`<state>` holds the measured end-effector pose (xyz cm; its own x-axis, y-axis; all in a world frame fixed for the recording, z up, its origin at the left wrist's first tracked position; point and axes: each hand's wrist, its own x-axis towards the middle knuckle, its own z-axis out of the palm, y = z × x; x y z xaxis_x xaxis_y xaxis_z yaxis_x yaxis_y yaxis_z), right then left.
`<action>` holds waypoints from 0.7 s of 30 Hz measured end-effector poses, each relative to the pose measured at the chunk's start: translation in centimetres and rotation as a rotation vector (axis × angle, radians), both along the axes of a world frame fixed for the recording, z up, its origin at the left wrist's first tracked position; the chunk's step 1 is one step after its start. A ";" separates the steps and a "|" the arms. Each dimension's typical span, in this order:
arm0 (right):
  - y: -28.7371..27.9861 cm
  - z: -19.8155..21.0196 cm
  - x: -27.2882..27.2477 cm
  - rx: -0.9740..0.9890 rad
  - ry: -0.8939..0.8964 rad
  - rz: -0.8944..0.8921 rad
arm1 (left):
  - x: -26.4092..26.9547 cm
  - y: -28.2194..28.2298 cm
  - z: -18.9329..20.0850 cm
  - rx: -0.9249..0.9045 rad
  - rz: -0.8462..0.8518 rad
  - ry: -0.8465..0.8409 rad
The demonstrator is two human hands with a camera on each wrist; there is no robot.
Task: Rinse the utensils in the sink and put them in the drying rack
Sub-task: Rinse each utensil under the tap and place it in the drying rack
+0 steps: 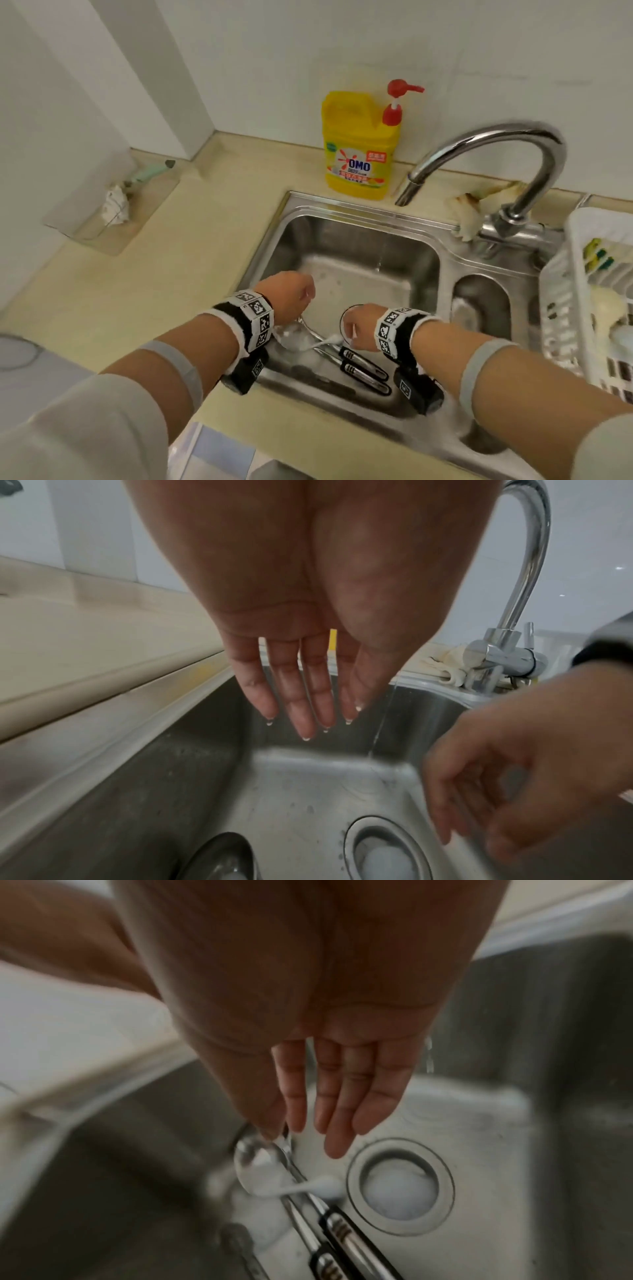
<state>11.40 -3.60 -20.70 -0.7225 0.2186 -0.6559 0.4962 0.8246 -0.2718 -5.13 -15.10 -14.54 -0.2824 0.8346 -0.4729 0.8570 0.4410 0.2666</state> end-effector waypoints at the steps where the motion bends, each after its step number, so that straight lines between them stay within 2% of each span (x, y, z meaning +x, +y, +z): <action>1: -0.3 -1.6 -0.9 0.010 -0.033 -0.006 | -0.9 -0.3 -0.5 -0.003 -0.025 -0.008; 6: -1.3 -8.0 -4.1 0.019 -0.066 -0.096 | -4.3 -1.0 -1.7 0.019 -0.108 -0.014; 10: -2.4 -11.4 -6.0 0.030 -0.083 -0.039 | -6.2 -1.1 -2.3 0.088 -0.124 -0.032; 16: -2.9 -12.3 -7.0 0.064 -0.141 -0.018 | -7.8 -0.2 -2.9 0.132 -0.130 -0.086; 21: -1.7 -9.3 -5.6 0.008 -0.078 -0.107 | -7.7 1.4 -2.4 0.119 -0.127 -0.133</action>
